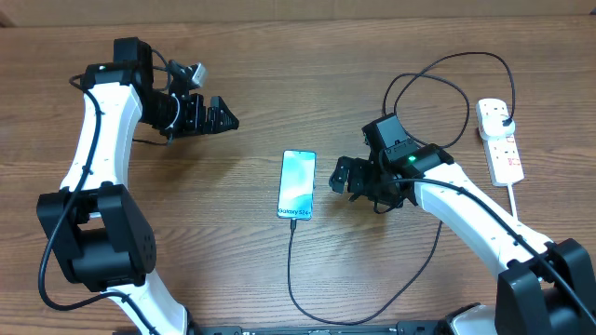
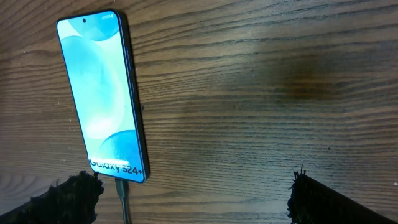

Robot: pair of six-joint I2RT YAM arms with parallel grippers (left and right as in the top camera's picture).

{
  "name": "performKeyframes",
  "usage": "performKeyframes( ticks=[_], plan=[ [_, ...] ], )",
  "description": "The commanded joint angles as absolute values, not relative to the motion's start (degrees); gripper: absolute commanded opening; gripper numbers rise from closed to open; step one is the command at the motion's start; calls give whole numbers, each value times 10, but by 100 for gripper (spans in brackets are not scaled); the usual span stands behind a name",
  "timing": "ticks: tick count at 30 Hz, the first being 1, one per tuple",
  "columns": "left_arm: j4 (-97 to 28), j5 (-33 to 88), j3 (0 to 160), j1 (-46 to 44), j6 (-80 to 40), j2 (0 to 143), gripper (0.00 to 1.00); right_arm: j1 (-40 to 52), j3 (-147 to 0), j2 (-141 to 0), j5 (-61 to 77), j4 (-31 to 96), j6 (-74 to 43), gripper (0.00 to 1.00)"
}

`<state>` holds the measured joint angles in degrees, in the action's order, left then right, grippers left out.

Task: Plug charger to phone and switch on socket

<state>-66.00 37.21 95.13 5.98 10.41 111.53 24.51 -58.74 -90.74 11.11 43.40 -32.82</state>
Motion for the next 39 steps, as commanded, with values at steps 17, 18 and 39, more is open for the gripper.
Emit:
performKeyframes(
  ticks=[17,18,39],
  plan=[
    [-659,370,954,55,100,1105,100,245,-596,-902,103,432,-330,100],
    [-659,370,954,55,100,1105,100,245,-596,-902,103,432,-330,100],
    [-659,370,954,55,100,1105,100,241,-667,-891,138,513,-313,100]
  ],
)
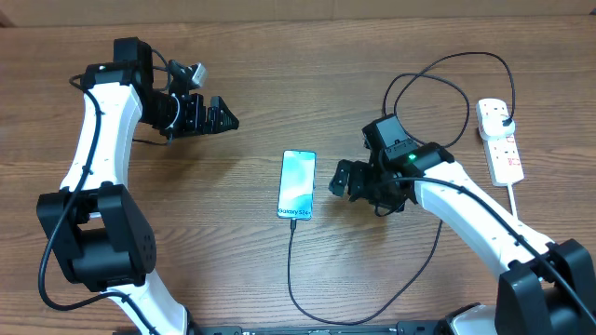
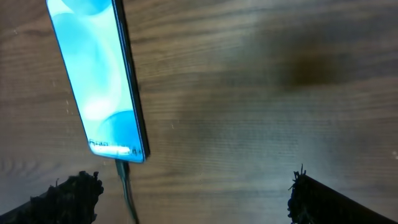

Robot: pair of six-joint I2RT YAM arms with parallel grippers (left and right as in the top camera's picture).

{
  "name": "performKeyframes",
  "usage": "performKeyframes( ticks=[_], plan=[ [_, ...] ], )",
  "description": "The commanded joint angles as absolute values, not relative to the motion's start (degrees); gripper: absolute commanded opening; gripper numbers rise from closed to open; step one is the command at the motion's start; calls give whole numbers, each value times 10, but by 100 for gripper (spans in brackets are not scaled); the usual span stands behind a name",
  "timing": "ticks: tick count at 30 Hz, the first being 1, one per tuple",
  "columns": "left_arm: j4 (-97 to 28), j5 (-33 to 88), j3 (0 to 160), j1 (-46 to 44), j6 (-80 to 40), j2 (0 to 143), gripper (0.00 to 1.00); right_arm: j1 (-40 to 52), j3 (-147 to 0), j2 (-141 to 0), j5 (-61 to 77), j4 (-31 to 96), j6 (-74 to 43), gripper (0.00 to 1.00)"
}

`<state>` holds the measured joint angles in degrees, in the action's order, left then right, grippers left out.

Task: Plug charger to phone and switch on socket

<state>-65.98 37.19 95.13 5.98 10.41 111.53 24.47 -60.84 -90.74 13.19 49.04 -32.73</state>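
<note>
The phone (image 1: 297,184) lies screen up in the middle of the table, its screen lit blue (image 2: 96,74). A black charger cable (image 1: 291,270) is plugged into its near end (image 2: 122,169) and loops round to the white socket strip (image 1: 501,141) at the far right, where a plug sits in the top outlet. My right gripper (image 1: 349,180) stands open just right of the phone, fingers (image 2: 323,199) wide apart over bare wood. My left gripper (image 1: 219,118) hangs at the far left, away from everything, and its fingers seem closed together.
The cable makes a big loop (image 1: 438,84) behind my right arm and another near the front edge. The socket strip's own lead runs down the right side (image 1: 515,200). The wooden table (image 1: 186,233) fills the view.
My right gripper has shifted slightly away from the phone; in the right wrist view the phone sits higher and is blurred. The left arm has not moved.
</note>
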Motion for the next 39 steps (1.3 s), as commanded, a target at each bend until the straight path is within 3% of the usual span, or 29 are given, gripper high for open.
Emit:
performKeyframes(
  ticks=[1,8,13,27,39],
  plan=[
    [-659,370,954,55,100,1105,100,239,-694,-891,137,539,-303,100],
    [-659,370,954,55,100,1105,100,215,-901,-891,89,714,-262,100],
    [-659,370,954,55,100,1105,100,169,-980,-891,11,768,-263,100],
    [-659,370,954,55,100,1105,100,-47,-936,-908,-48,780,-315,100],
    [-659,370,954,55,100,1105,100,-72,-847,-908,-55,730,-347,100]
  ],
)
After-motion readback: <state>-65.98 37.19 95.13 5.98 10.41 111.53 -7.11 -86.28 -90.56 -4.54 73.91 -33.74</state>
